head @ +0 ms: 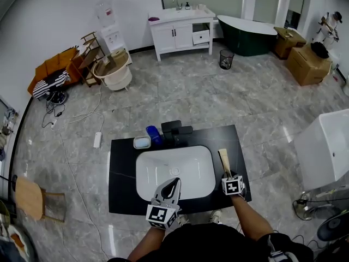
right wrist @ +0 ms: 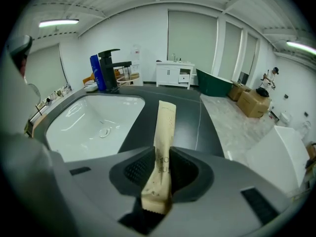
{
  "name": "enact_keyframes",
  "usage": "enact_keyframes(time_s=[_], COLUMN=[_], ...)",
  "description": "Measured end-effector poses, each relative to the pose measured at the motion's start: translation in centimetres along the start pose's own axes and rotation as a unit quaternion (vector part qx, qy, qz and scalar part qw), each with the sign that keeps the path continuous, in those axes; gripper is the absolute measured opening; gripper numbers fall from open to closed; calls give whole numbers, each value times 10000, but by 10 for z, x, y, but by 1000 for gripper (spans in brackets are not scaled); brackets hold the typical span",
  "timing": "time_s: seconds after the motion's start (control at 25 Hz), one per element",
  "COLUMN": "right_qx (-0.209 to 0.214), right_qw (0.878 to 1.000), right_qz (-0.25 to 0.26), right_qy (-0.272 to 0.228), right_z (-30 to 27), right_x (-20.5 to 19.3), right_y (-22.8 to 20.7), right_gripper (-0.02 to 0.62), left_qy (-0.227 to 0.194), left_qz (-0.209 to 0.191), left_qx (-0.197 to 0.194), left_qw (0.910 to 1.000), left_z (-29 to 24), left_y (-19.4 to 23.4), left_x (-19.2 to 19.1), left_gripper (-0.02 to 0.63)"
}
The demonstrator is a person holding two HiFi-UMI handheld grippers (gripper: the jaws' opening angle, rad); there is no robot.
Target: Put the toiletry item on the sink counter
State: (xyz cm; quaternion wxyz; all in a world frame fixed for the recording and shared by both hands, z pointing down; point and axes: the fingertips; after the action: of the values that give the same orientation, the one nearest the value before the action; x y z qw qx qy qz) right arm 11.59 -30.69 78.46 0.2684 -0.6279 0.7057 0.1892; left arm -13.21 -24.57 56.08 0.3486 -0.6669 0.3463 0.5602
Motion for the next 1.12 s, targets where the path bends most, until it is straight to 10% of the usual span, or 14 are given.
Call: enact_keyframes(time_s=[0.52, 1.12], right_qx=[423, 1343], right_qw=[9985, 9546], right_qz=[-254, 359], right_qy=[-228, -2636], right_z=[20, 181], right_x=[15, 172], right_y=[4, 66], right_gripper=[282, 270], left_qy=[89, -150], left_qz=[32, -61], left_qx=[-25, 34], left_qw=[10000, 9999], left_z=[3, 0], left_y=[-5, -3], left_x=[-5, 26], left_gripper=[6, 6])
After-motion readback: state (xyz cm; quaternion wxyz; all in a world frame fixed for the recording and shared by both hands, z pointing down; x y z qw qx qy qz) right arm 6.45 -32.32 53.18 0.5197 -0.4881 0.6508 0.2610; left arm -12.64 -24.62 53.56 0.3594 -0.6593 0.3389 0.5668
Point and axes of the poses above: the fingertips, and each gripper's own axes: z backward along the fingers, y to its left, x out of its top, and after that the axes turned 12 degrees about -z, right-handed
